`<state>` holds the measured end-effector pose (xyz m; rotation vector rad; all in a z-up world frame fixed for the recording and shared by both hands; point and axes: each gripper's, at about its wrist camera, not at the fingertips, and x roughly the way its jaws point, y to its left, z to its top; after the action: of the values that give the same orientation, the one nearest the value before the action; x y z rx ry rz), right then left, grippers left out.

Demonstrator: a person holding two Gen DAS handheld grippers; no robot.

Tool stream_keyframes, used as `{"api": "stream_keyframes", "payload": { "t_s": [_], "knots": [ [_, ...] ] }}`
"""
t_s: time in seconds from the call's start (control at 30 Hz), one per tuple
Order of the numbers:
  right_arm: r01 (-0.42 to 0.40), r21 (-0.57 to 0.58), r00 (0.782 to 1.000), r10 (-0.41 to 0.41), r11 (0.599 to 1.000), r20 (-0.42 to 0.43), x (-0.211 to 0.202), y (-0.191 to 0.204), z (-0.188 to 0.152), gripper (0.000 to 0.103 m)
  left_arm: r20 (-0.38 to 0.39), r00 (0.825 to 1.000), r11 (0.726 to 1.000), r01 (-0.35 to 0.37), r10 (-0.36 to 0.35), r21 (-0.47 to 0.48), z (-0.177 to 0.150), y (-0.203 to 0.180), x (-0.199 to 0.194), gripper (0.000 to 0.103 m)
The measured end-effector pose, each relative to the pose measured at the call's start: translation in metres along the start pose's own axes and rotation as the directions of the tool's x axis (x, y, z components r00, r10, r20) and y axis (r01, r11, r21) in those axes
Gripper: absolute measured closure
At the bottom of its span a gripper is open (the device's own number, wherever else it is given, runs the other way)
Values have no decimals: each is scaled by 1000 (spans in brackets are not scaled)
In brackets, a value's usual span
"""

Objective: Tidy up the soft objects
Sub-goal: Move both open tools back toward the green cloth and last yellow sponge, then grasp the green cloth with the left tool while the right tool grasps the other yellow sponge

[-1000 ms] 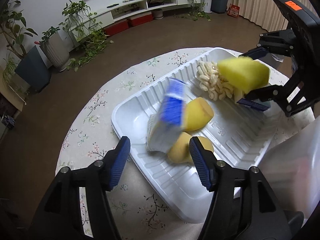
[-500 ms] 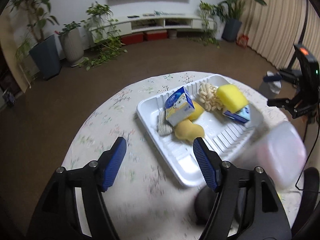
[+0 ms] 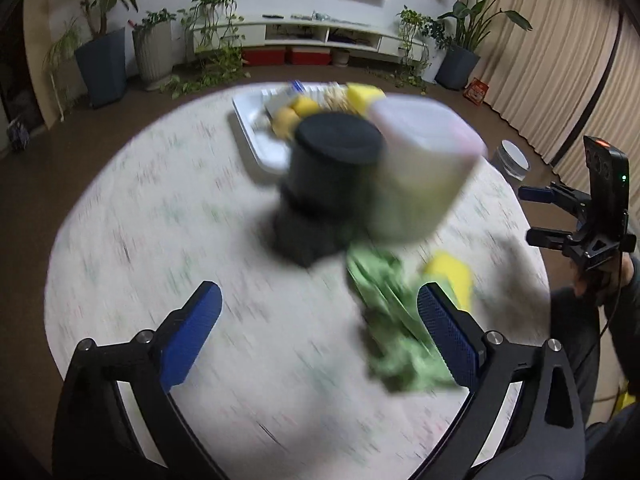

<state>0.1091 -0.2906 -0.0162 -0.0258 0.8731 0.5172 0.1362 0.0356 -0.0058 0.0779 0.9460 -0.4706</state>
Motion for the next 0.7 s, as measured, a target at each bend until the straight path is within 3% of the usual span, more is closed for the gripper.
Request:
{"api": "stream_keyframes", "payload": {
  "t_s": [0.13,0.27,0.53,0.7],
  "knots": [
    [-3,47,1000,4,999,-13,0,32,-20,0,0,1000,1000,-21,21,-6,-37,-30,-6,2],
    [12,18,999,-12,1000,-44,11,63,-36,0,-7,1000,1000,-15,15,-14,-57,-54,0,1],
    [54,-18,994,-55,998,-99,37,71,-47,0,-1,994,994,-106,106,11,-52,-75,27,1],
    [62,-16,994,-63,998,-87,43,66,-43,0,-57,985,987,-162,162,2,-51,-72,50,1]
  ]
}}
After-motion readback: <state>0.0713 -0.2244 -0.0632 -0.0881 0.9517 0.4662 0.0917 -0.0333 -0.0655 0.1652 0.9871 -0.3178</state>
